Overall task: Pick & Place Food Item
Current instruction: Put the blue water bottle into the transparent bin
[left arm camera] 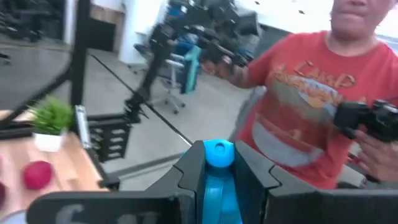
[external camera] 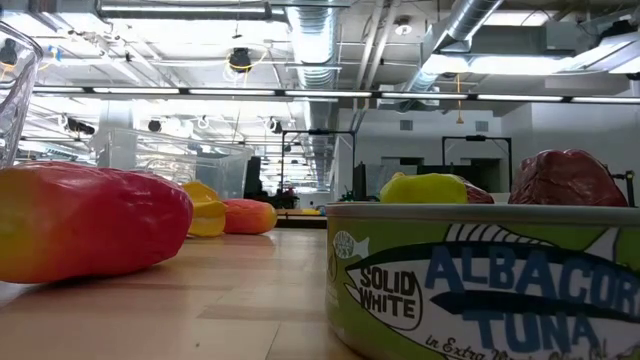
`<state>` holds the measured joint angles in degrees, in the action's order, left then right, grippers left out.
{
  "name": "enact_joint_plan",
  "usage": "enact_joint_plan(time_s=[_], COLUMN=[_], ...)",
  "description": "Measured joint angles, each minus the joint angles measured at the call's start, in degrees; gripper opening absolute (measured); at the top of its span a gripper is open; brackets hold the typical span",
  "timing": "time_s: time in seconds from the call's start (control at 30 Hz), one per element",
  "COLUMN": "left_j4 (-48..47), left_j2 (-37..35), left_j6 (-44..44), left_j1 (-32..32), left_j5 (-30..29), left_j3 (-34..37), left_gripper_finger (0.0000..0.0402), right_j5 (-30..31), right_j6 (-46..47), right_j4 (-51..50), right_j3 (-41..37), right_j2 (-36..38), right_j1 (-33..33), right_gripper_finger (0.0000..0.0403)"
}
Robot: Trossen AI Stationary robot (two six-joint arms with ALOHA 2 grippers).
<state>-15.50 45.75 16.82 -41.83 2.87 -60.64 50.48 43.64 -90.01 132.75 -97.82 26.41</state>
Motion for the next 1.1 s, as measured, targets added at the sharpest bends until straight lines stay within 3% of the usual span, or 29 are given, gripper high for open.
enact_joint_plan(time_s=[0.37, 0.77, 1.1], left_j4=[-6.7, -8.0, -9.0], left_j2=[6.8, 14.4, 19.2], left_j6=[0.1, 1.7, 5.0], left_j1=[-20.5, -26.4, -26.5], left_j5=[-25.3, -34.5, -36.2], left_j3=[0.0, 0.0, 0.0], left_gripper_finger=[0.0049, 0.0050, 0.0055], right_j5=[0.0, 0.0, 0.0], right_j6=[3.4, 4.4, 4.4], right_j4=[0.0, 0.0, 0.0], right_j3=[0.0, 0.0, 0.0], right_j2=[0.0, 0.0, 0.0], right_j1=[-0.3, -0.3, -0.3], right_gripper_finger=[0.0255, 0.0255, 0.0255])
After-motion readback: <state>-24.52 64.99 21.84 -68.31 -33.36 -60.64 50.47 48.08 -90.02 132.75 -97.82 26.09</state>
